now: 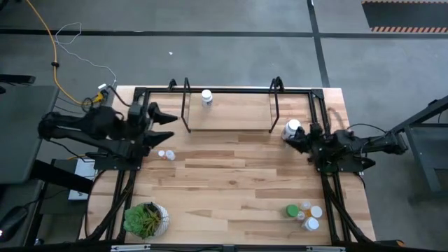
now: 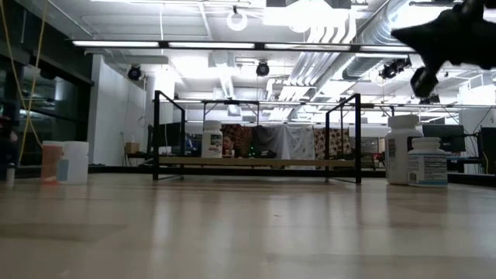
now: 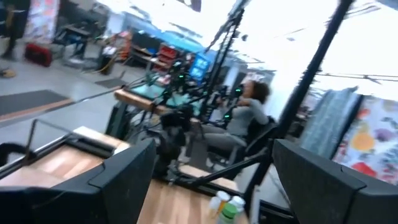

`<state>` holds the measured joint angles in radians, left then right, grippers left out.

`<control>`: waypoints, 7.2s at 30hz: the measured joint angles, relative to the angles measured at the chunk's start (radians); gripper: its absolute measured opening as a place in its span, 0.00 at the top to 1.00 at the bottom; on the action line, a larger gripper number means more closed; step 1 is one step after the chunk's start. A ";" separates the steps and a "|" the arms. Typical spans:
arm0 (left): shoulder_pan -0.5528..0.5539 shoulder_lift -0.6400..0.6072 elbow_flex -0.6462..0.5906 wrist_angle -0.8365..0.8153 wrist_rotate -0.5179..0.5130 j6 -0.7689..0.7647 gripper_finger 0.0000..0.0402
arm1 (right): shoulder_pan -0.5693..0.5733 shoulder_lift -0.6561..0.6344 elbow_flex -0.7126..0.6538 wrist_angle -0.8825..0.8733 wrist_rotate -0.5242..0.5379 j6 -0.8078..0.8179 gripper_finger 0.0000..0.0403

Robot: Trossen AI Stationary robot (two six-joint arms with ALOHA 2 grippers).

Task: Pick and place medicine bottles onto shelf by color
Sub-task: Put the white pill bottle on the shelf

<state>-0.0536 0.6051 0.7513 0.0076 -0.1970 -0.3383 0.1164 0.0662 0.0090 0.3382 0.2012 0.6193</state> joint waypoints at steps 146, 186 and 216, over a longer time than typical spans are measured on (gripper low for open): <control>0.000 -0.062 0.000 -0.070 -0.023 -0.104 0.22 | -0.743 1.990 2.077 -1.809 -0.022 -0.777 0.48; 0.000 -0.062 0.000 -0.071 -0.048 -0.101 0.22 | -0.737 1.421 1.732 -1.601 -0.317 -0.604 0.27; 0.000 -0.062 0.000 -0.070 -0.103 -0.055 0.22 | -0.416 0.950 0.926 -1.658 -0.250 -0.671 0.27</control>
<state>-0.0532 0.5434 0.7513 -0.0628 -0.3000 -0.3931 -0.3000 1.0164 0.9350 -1.3195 -0.0487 -0.0516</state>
